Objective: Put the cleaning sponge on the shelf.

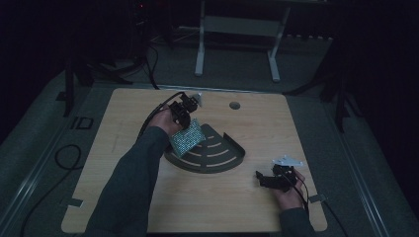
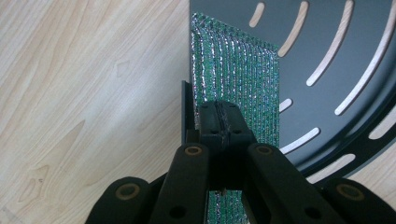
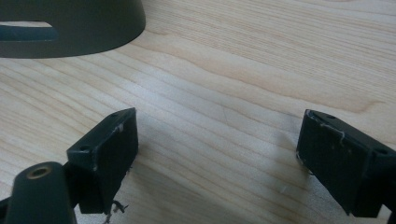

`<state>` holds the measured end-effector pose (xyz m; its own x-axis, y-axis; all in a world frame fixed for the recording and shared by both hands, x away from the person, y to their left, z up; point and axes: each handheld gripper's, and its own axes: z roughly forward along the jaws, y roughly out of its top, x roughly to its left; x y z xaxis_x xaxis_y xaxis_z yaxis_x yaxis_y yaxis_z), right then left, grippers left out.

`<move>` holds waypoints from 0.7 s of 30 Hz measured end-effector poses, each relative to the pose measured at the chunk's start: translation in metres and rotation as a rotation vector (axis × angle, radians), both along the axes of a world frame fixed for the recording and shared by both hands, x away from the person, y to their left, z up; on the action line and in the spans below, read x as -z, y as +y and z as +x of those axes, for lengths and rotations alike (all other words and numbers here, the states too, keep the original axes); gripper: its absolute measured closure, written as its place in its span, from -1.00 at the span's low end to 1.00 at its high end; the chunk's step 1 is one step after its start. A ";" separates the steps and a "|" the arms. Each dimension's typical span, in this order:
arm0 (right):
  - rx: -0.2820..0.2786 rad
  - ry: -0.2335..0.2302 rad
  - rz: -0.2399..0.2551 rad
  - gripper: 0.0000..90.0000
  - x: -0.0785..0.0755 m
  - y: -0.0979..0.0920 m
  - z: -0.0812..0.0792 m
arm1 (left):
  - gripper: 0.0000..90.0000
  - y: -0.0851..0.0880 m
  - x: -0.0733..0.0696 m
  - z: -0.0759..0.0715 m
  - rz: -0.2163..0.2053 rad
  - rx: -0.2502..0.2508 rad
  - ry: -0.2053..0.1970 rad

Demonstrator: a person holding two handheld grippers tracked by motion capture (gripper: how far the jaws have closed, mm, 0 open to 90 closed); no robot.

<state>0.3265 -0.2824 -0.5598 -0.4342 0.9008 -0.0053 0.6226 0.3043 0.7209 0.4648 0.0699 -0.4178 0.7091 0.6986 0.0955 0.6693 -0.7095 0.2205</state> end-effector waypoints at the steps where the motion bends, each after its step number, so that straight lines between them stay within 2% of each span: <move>1: 0.000 0.000 0.000 -0.73 0.000 0.000 0.000 | 1.00 0.000 0.001 0.000 0.002 0.001 0.002; 13: 0.000 0.000 0.000 -0.73 0.000 0.000 0.000 | 1.00 -0.004 0.006 0.002 0.041 0.002 0.002; 21: 0.000 0.000 0.001 -0.73 0.000 0.000 0.000 | 1.00 -0.007 0.009 0.002 0.043 0.002 -0.001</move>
<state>0.3265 -0.2824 -0.5597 -0.4341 0.9009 -0.0046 0.6227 0.3038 0.7211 0.4668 0.0632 -0.4268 0.7101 0.6927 0.1262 0.6680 -0.7194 0.1905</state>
